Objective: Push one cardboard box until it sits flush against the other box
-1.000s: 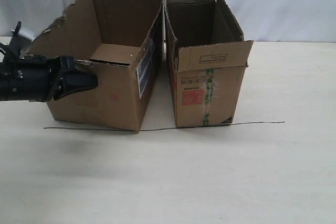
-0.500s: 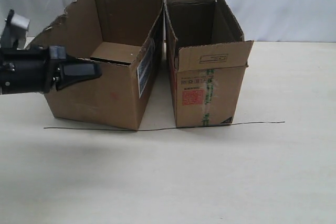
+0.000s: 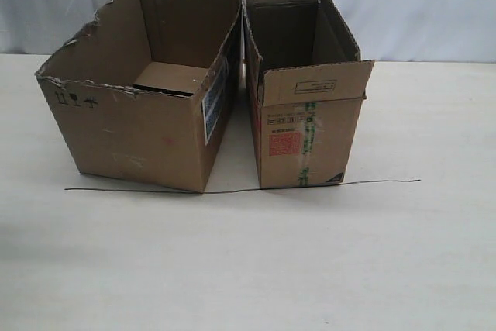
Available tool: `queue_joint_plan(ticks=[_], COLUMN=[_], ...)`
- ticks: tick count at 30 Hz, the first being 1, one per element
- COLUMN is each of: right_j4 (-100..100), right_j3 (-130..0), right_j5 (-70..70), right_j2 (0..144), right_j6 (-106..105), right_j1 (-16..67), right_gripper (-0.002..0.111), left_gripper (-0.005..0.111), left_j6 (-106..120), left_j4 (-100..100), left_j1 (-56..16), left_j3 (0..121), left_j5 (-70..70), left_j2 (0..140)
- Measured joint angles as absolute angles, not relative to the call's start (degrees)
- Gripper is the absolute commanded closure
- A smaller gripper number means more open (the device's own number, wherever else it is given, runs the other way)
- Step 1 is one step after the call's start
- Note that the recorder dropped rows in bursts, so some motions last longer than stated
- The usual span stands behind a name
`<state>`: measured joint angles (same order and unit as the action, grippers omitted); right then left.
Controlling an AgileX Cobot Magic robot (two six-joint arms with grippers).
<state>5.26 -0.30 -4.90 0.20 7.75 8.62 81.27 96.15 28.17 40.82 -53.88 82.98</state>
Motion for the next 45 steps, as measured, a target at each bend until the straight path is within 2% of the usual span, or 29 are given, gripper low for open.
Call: queue_joint_plan(ticks=[3,17,29,45], right_j4=[5.3,5.3,5.3,5.3], right_j3=[-0.3,-0.3,-0.3,-0.3], right_j5=[-4.9,-4.9,-4.9,-4.9], right_j2=[0.2,0.2,0.2,0.2], right_j6=[7.8,7.8,7.8,7.8], right_j1=[8.6,8.6,8.6,8.6], right_gripper=[0.103,0.103,0.103,0.103], left_gripper=[0.107,0.107,0.107,0.107], left_j6=[81.7,82.1,82.0,80.9], left_j4=[96.2,97.5,97.9,98.0], left_j1=[31.1,31.3,21.3,15.2], left_j3=[40.8,47.8,52.9,53.0], left_j5=[-52.7,-57.8,-61.1,-60.9], left_j2=[87.1,105.9,112.0,112.0])
